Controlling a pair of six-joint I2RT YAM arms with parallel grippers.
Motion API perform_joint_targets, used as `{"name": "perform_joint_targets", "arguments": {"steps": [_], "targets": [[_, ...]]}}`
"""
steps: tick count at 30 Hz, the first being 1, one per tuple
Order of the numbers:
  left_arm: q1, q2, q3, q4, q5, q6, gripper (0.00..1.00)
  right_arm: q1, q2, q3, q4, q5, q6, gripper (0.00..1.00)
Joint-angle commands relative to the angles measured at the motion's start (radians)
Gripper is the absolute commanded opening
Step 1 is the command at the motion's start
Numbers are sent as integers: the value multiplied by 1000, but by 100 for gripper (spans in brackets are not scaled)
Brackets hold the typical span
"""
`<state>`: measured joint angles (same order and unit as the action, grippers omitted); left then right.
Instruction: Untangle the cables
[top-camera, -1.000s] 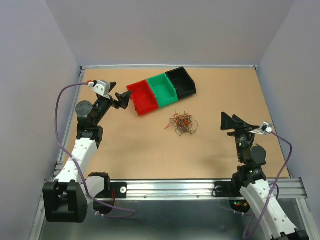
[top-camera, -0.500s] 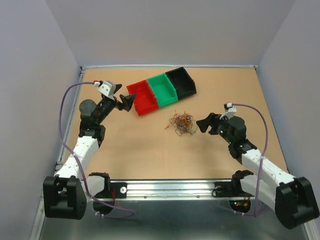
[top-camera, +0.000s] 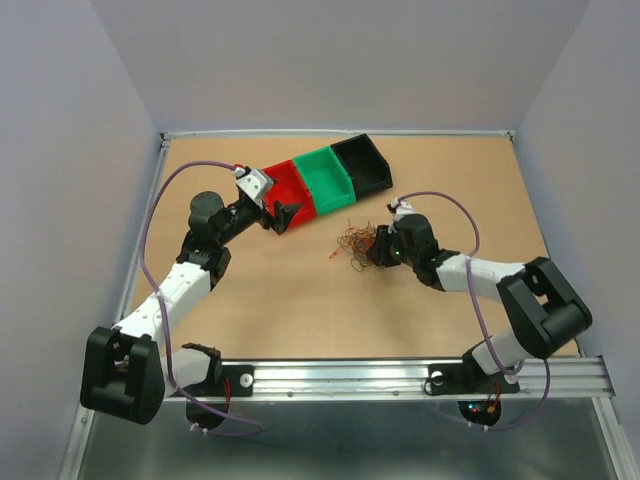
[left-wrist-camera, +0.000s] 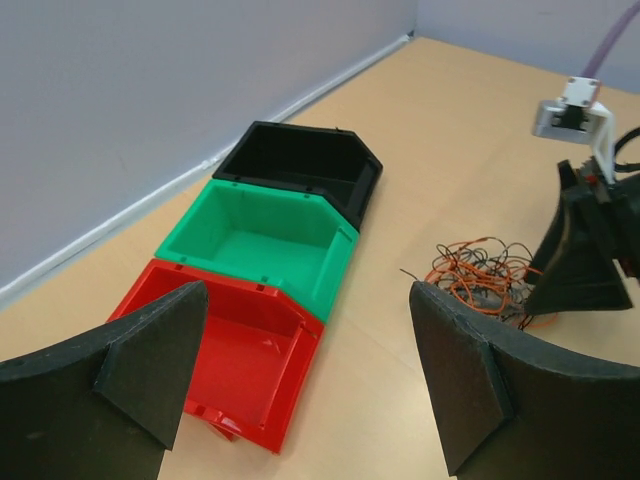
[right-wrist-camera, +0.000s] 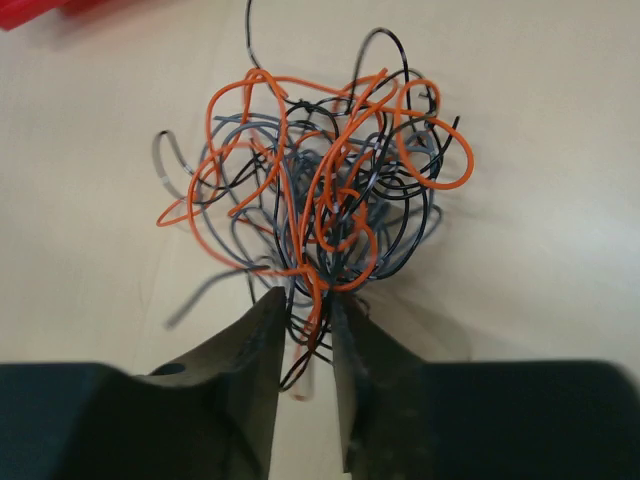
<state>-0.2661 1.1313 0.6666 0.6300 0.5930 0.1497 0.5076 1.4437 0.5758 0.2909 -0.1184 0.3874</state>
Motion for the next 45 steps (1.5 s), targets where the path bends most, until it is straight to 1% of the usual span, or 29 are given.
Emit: {"name": "perform_joint_targets", "arguments": {"steps": [1,2,3,4,6,7,8,9,10,11,13,15,17,19,20,22,23,26,27,28,30,31,33,34,37,39,41,43,45], "targets": [[-25,19,56,-15,-13,60,94,54,121,154,10,-38,-74,17],[-28,27,59,-16,-12,68,94,83,116,157,34,-144,-100,12],[-30,28,60,-21,-13,71,94,104,97,136,77,-180,-107,11],[-38,33,64,-27,-7,76,94,121,24,110,184,-241,-110,11],[-42,36,65,-33,1,91,94,141,-50,44,296,-292,-94,11],[-51,39,67,-41,11,96,94,140,-125,-11,360,-305,-81,17],[-58,42,68,-47,16,105,94,141,-152,-37,367,-278,-81,33],[-64,44,68,-50,19,111,94,141,-178,-54,366,-244,-81,55],[-71,47,68,-55,24,131,94,140,-195,-88,360,-210,-82,82],[-81,53,68,-64,24,137,94,141,-216,-97,349,-145,-94,89],[-114,65,73,-84,19,169,94,140,-214,-96,303,-74,-117,98],[-133,76,85,-105,19,191,94,140,-197,-77,268,-47,-127,98],[-150,84,93,-139,15,223,94,141,-151,-45,232,-43,-125,95],[-170,84,99,-159,13,241,94,141,-105,-21,196,-72,-131,92],[-174,81,99,-164,-8,246,93,140,-82,-4,183,-145,-142,91],[-176,76,100,-155,-36,232,93,141,-13,27,179,-232,-176,89],[-176,71,102,-150,-76,212,93,141,7,35,177,-294,-182,87],[-173,71,103,-141,-107,199,93,146,55,55,177,-374,-203,83],[-174,71,103,-139,-102,198,93,146,64,62,177,-386,-214,78],[-174,71,103,-141,-93,198,93,147,75,65,177,-395,-219,78],[-173,74,103,-148,-55,214,93,149,106,78,166,-411,-232,55],[-174,76,106,-162,-20,220,93,151,115,90,156,-412,-237,36],[-174,88,116,-191,28,240,94,149,129,96,152,-426,-248,15],[-176,96,131,-211,56,269,94,149,123,95,159,-423,-254,1],[-179,125,152,-289,164,315,94,151,64,65,201,-385,-233,1],[-192,148,156,-302,182,333,94,149,-7,26,231,-331,-222,1],[-209,174,162,-329,194,365,94,149,-58,-34,295,-276,-199,1],[-237,196,177,-352,203,387,94,151,-127,-63,333,-264,-188,1],[-255,226,189,-401,226,422,94,151,-160,-83,337,-265,-183,0]]}}
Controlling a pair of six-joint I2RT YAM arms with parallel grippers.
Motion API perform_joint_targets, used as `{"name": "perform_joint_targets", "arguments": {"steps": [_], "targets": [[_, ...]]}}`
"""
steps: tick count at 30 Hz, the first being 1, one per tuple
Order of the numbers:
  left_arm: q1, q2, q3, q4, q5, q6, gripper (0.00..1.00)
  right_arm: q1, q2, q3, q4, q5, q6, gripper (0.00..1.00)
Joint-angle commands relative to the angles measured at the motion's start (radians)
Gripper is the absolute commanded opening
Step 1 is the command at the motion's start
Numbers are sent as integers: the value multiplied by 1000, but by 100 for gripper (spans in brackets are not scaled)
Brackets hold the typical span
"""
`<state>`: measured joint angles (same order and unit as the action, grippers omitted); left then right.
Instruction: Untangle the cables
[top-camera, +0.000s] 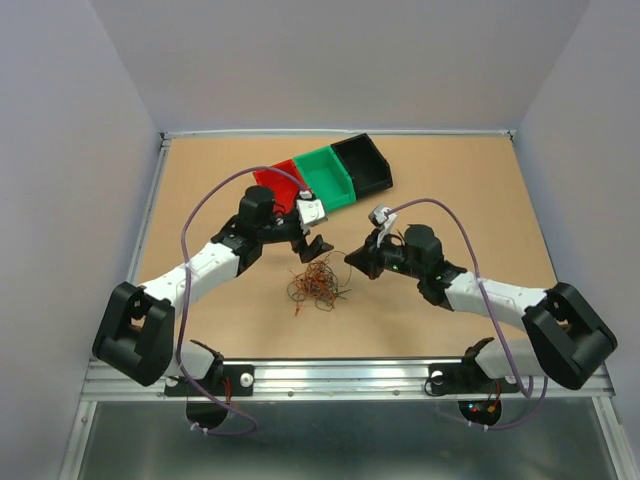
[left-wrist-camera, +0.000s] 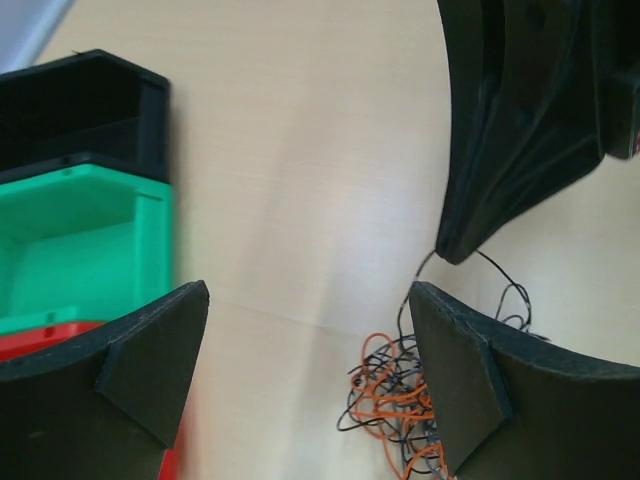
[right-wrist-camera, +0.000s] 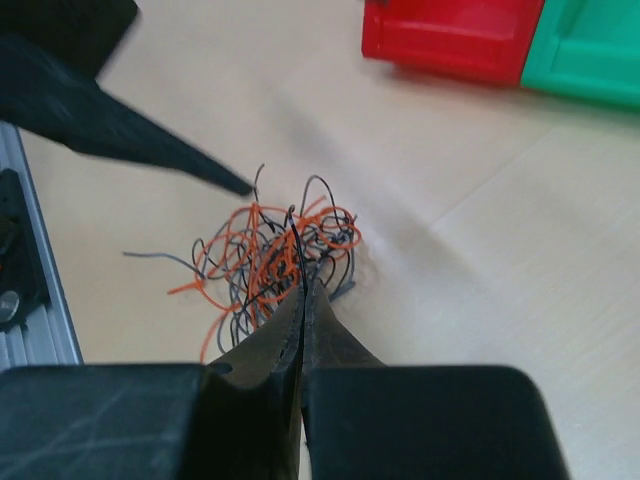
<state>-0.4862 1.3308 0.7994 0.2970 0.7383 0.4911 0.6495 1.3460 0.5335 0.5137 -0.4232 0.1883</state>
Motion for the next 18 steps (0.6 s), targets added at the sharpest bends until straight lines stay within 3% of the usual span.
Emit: {"name": "perform_joint_targets", "arguments": {"steps": [1,7,9,13,14,16,18], "targets": [[-58,37,67,-99,87,93,94,7,-83,-47,115,34,13,1],[-103,108,99,-145,88,122,91,7,-99,-56,115,9,5,1],[-112,136,118,-160,84,122,85,9,-93,-53,117,1,5,1],[-117,156,150,-180,78,113,44,9,-84,-49,115,-11,4,1],[-117,153,156,-180,66,98,22,9,-81,-47,115,-9,3,1],[-117,146,165,-180,50,81,1,7,-74,-47,115,-6,-1,4],[-115,130,176,-171,24,43,0,7,-70,-47,117,12,-4,16]]}}
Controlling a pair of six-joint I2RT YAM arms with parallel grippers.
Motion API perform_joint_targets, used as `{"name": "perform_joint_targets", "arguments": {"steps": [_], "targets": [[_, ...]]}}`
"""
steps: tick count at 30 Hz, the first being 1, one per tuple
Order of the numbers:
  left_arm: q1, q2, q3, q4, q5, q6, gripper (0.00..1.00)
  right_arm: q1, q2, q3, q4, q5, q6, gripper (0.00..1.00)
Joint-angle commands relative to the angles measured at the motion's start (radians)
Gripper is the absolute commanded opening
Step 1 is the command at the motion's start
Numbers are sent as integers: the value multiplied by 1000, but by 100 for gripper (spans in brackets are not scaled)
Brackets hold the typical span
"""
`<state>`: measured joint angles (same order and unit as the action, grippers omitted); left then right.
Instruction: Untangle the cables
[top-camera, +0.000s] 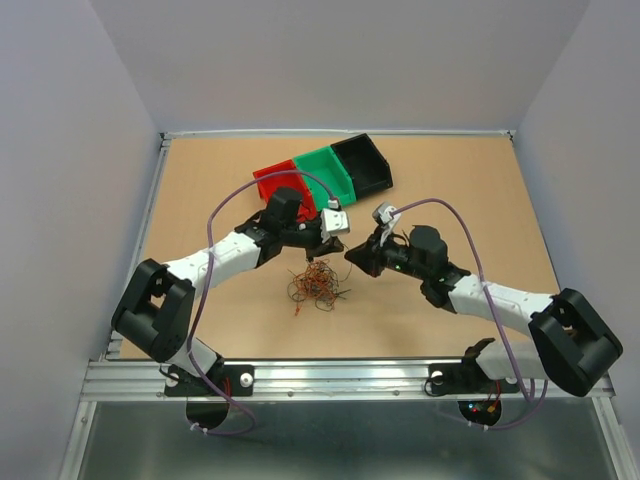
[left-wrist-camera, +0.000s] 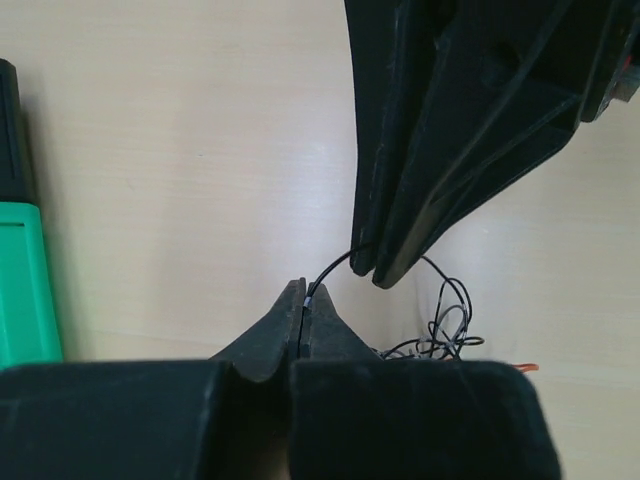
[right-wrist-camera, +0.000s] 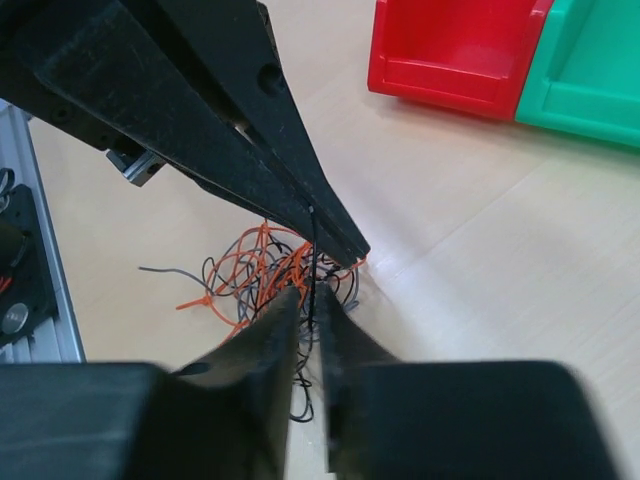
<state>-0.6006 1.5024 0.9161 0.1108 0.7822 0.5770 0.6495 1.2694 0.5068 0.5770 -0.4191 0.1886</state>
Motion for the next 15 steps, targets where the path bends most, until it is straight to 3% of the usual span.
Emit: {"name": "perform_joint_targets", "arguments": {"steps": [1,3,4,6,10,11,13,14,15], "targets": [[-1,-48,70,24,-37,-57,0,7,13,-21,57,14,-8,25],[1,-64,96,30,-57,-120,0,9,16,-24,67,42,-9,55],[-1,-70,149,26,-89,-147,0,7,18,-34,92,51,-9,77],[-1,-65,242,-9,-122,-221,0,7,18,-56,145,40,-6,97],[1,-24,599,-164,-165,-345,0,9,122,-54,348,-26,35,100],[1,13,777,-227,-188,-374,0,10,215,-1,362,-56,47,100],[1,68,991,-305,-239,-420,0,24,306,68,366,-57,61,97],[1,132,1231,-386,-336,-449,0,36,390,122,366,-40,63,94],[1,168,1353,-422,-406,-466,0,38,421,148,365,-32,67,90]]}}
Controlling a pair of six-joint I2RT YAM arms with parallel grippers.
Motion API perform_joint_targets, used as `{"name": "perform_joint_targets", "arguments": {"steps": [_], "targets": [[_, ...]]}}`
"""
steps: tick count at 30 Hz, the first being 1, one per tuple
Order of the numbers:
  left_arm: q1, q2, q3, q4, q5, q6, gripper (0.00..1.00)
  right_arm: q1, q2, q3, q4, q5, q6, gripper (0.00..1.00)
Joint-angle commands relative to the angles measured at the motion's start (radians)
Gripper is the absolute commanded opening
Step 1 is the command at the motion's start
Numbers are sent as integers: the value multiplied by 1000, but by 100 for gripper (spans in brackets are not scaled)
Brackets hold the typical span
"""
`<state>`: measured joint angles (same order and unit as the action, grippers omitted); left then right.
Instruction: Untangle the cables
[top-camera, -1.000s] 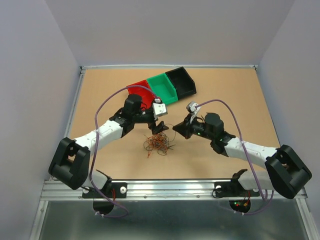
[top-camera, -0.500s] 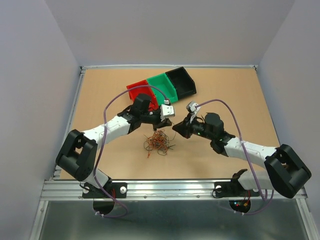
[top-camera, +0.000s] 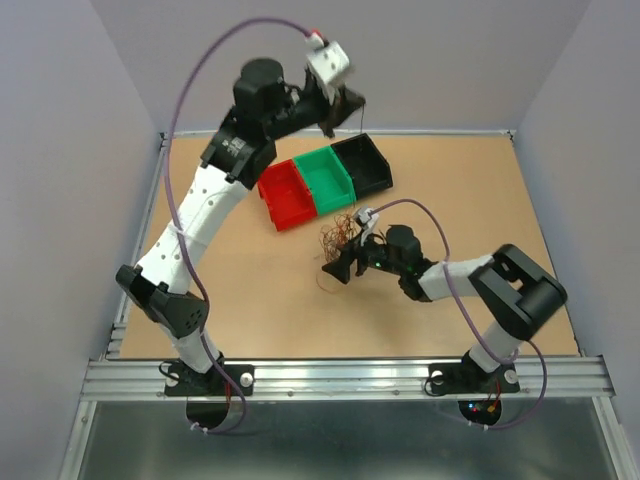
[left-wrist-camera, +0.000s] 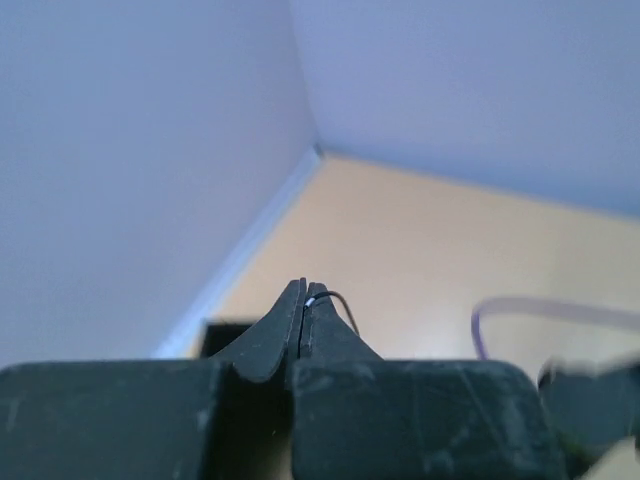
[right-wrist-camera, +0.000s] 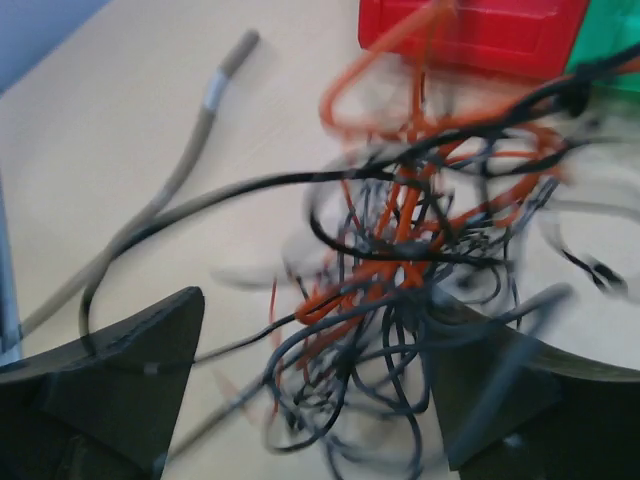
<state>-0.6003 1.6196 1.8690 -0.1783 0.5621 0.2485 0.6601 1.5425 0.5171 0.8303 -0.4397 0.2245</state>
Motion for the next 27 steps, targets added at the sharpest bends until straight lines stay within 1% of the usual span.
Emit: {"name": "perform_joint_targets", "arguments": {"steps": [1,2,3,4,5,6,7,8,9,10,11,12,13,14,15,16,17,18,19,20,21,22,23,24,27], "targets": [[8,81,611,-159,-259,-155,0,29,177,153,112,-5,44,79],[16,121,683,-183,-403,-191,0,30,192,167,110,15,45,72],[42,118,717,-176,-463,-210,0,29,199,167,109,24,45,65],[54,100,713,-155,-514,-224,0,29,189,159,109,42,44,57],[69,24,600,-76,-553,-236,0,29,177,149,109,61,38,38],[82,-25,505,-23,-554,-245,0,29,157,137,107,94,36,29],[102,-77,407,29,-554,-244,0,29,115,101,107,110,27,14],[105,-123,211,125,-547,-245,0,29,84,83,107,127,23,10],[106,-201,124,167,-542,-245,0,29,58,61,105,168,19,6],[105,-228,54,196,-542,-242,0,27,-6,19,92,200,16,3],[106,-260,-50,232,-553,-239,0,27,-37,0,81,234,18,1],[108,-268,-88,246,-554,-232,0,29,-71,-24,69,322,18,0],[109,-276,-117,256,-586,-215,0,27,-108,-43,56,367,21,1],[122,-276,-143,273,-637,-213,0,24,-166,-72,21,412,24,1],[135,-273,-143,280,-646,-218,0,22,-198,-86,4,494,27,0],[152,-267,-125,274,-643,-242,0,22,-223,-104,-31,527,33,0],[177,-254,-110,267,-627,-247,0,18,-269,-112,-52,553,35,0],[216,-251,-97,261,-601,-285,0,18,-288,-118,-63,573,33,1],[233,-247,-87,258,-569,-302,0,18,-303,-127,-72,569,30,1],[241,-244,-70,247,-485,-314,0,16,-318,-135,-76,546,12,25],[246,-237,-65,240,-450,-316,0,16,-331,-143,-74,515,3,53],[246,-239,-71,235,-373,-318,0,16,-350,-140,-74,469,-5,87],[246,-240,-79,237,-332,-328,0,16,-358,-129,-74,440,-14,97],[246,-242,-90,237,-296,-336,0,18,-360,-120,-74,396,-31,100],[246,-242,-134,237,-171,-360,0,16,-351,-91,-65,343,-71,100]]}}
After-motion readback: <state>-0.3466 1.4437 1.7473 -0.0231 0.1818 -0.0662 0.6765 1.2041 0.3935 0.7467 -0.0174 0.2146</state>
